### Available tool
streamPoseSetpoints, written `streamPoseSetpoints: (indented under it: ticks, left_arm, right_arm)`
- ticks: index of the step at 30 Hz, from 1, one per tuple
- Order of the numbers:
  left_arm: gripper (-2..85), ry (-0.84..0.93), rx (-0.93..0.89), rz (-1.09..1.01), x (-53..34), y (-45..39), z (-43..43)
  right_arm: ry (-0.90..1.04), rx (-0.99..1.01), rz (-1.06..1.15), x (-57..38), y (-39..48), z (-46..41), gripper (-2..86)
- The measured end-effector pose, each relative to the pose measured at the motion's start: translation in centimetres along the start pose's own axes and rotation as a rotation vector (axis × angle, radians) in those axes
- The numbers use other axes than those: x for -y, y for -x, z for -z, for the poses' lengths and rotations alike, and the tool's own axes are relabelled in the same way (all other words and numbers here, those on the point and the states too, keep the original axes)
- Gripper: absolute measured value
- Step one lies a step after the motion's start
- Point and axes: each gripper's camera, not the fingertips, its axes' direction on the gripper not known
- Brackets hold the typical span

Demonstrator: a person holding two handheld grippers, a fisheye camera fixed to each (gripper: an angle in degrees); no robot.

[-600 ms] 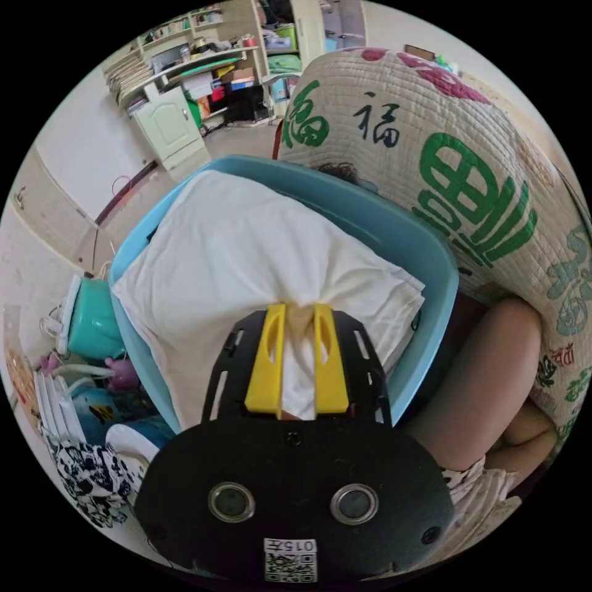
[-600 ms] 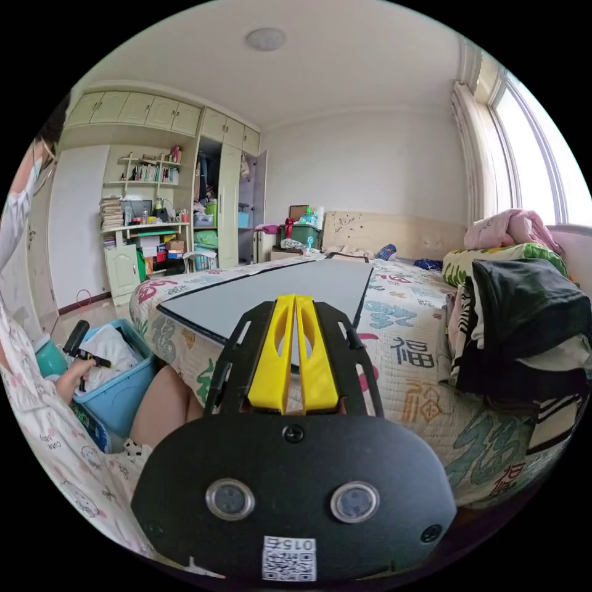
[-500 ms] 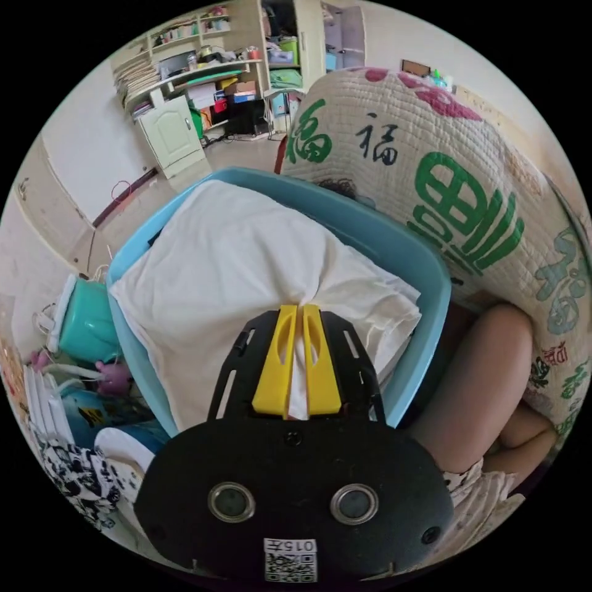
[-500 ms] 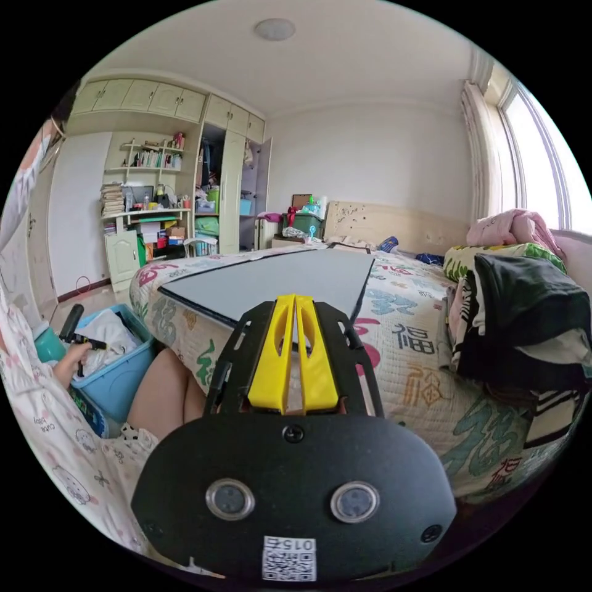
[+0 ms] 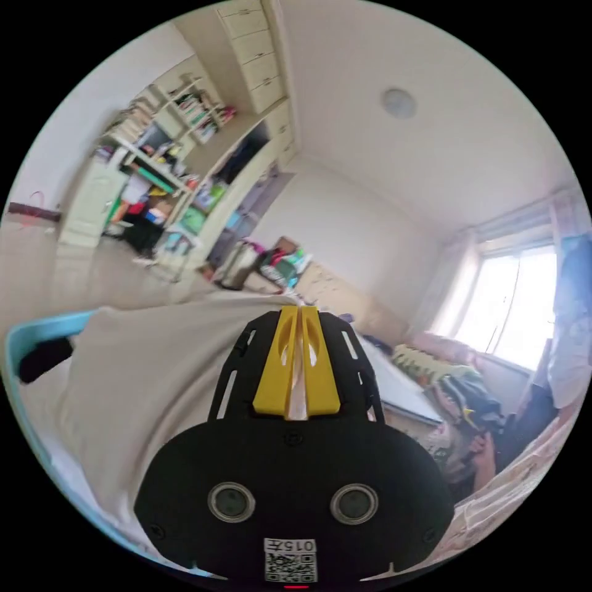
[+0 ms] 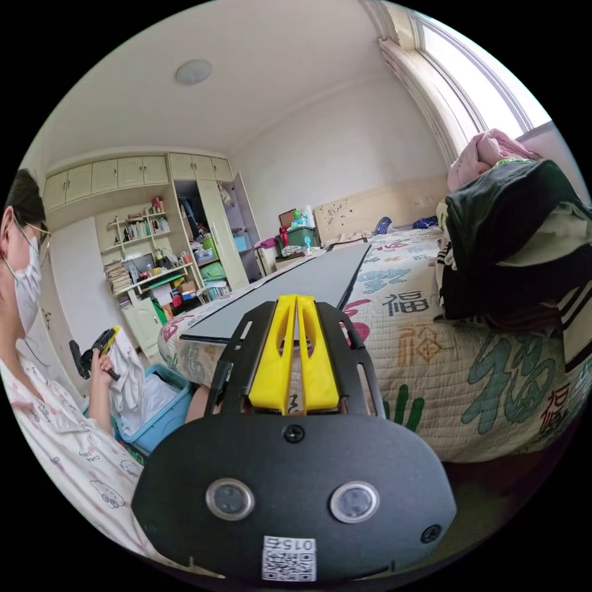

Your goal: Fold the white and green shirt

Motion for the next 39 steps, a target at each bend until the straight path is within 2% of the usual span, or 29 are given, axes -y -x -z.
streamPoseSetpoints:
  ticks: [1, 2, 4, 7, 8, 10, 13, 18, 20, 22, 26, 29, 31, 34, 36, 39]
  left_arm:
    - [-0.3, -0.007, -0.146, -0.034, 2.0, -3.2, -1.1]
    - [-0.3, -0.002, -0.218, -0.047, 2.8, -4.9, -2.0]
    - [-0.2, 0.073, -0.504, -0.053, 4.9, -12.0, -8.0]
    - [-0.1, 0.211, -0.685, -0.133, 3.3, -22.5, -16.6]
    - [0.0, 0.259, -0.683, -0.136, 2.4, -24.3, -18.5]
    - [0.4, 0.49, -0.673, -0.099, -2.1, -29.8, -25.1]
    - [1.3, 0.686, -0.606, -0.125, -6.8, -34.0, -27.0]
    - [5.6, 0.507, -0.694, -0.128, -4.8, -33.8, -15.9]
    - [6.5, 0.442, -0.654, -0.182, -3.5, -33.0, -9.7]
    - [6.6, 0.301, -0.505, -0.225, -3.3, -30.6, -0.2]
    - [6.2, 0.156, -0.391, -0.142, -4.9, -25.5, 10.5]
    - [8.5, 0.193, -0.283, -0.227, -9.0, -24.9, 15.1]
    - [10.4, 0.356, -0.153, -0.331, -13.8, -25.7, 14.7]
    - [12.1, 0.569, -0.166, -0.343, -19.7, -24.8, 12.8]
    - [11.8, 0.614, -0.201, -0.317, -22.0, -23.8, 12.3]
    - [11.4, 0.576, -0.119, -0.311, -23.8, -23.0, 11.9]
  right_arm:
    - [0.0, -0.003, 0.0, -0.4, -1.5, 0.6, -0.6]
    - [-0.001, -0.003, 0.0, -0.6, -2.2, 0.9, -0.6]
    - [-0.006, 0.01, -0.001, -1.7, -4.8, 1.8, -0.5]
    - [-0.016, 0.033, 0.013, -3.5, -7.3, 3.0, -0.5]
    - [-0.015, 0.035, 0.019, -4.0, -7.6, 3.3, -0.5]
    - [-0.007, 0.042, 0.051, -6.0, -8.9, 3.9, -0.5]
    - [0.029, 0.047, 0.137, -9.8, -9.7, 4.1, -0.5]
    - [0.138, -0.015, 0.342, -18.6, -9.0, -0.2, -0.7]
    - [0.15, -0.033, 0.398, -22.0, -8.5, -2.7, -0.7]
    - [0.052, 0.074, 0.517, -27.0, -6.5, -3.6, -0.6]
    - [0.009, 0.216, 0.668, -33.0, -2.8, -6.9, 1.7]
    - [0.087, 0.288, 0.814, -38.3, 0.7, -11.5, 8.0]
    - [0.135, 0.264, 0.966, -44.0, 3.9, -14.6, 12.3]
    - [0.135, 0.288, 1.136, -51.9, 7.6, -17.3, 13.2]
    - [0.186, 0.254, 1.214, -56.6, 9.9, -20.6, 13.2]
    - [0.24, 0.104, 1.425, -66.2, 13.4, -26.5, 13.4]
